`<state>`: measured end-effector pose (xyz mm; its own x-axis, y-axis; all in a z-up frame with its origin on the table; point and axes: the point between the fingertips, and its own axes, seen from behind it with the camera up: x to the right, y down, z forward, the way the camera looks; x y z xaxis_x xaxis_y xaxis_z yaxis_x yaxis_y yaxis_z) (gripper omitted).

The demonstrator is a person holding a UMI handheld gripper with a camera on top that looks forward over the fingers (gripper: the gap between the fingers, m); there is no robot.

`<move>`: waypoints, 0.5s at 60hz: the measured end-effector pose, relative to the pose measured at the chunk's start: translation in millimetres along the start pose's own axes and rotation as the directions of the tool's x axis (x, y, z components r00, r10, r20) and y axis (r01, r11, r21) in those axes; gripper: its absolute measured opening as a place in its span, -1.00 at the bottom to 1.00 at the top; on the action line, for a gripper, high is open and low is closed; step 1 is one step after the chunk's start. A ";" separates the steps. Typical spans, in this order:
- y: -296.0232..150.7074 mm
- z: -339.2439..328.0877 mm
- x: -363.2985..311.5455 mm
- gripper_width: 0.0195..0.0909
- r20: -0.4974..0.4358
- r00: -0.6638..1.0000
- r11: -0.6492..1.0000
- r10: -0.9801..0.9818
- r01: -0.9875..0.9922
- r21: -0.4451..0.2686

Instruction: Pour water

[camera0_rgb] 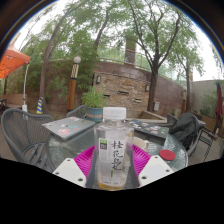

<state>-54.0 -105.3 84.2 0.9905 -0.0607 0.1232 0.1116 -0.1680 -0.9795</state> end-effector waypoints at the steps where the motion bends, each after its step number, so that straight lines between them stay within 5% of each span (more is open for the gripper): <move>1: -0.3 1.2 -0.7 -0.09 0.005 1.000 1.000 -0.004 0.004 -0.007; 11: -6.4 9.2 -39.1 -0.24 0.125 0.989 0.993 0.074 -0.061 -0.103; 18: -32.2 14.8 -71.8 -0.23 0.232 0.911 0.937 0.340 -0.307 -0.168; 23: -59.4 20.9 -90.4 -0.24 0.239 0.678 0.717 0.695 -0.631 -0.296; 30: -74.5 37.8 -75.1 -0.24 0.161 0.265 0.307 0.951 -0.873 -0.379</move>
<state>-133.7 -51.0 141.9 0.3812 -0.0174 -0.9243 -0.8606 -0.3717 -0.3480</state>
